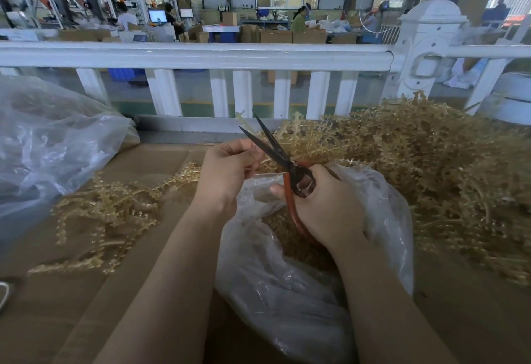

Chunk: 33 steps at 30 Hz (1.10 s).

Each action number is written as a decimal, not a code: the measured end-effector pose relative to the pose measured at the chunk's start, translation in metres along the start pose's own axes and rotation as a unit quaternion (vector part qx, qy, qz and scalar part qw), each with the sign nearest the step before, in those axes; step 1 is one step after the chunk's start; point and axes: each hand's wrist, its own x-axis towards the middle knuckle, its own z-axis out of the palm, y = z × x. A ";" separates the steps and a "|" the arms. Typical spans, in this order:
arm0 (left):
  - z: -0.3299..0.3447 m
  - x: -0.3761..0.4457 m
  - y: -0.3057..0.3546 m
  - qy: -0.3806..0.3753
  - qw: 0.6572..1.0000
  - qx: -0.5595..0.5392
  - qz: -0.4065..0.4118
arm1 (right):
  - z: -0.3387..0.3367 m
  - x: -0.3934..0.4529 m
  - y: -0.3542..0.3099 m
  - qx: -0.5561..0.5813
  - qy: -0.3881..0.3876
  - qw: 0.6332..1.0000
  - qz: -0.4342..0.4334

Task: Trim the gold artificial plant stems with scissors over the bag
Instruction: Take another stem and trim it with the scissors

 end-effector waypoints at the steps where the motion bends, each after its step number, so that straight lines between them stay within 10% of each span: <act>1: 0.000 0.000 0.000 -0.002 1.000 0.004 0.008 | 0.000 0.000 0.000 -0.006 0.002 1.000 -0.004; 33: -0.002 -0.001 0.001 -0.006 1.000 -0.006 0.021 | -0.002 -0.002 0.000 -0.013 0.021 0.999 -0.037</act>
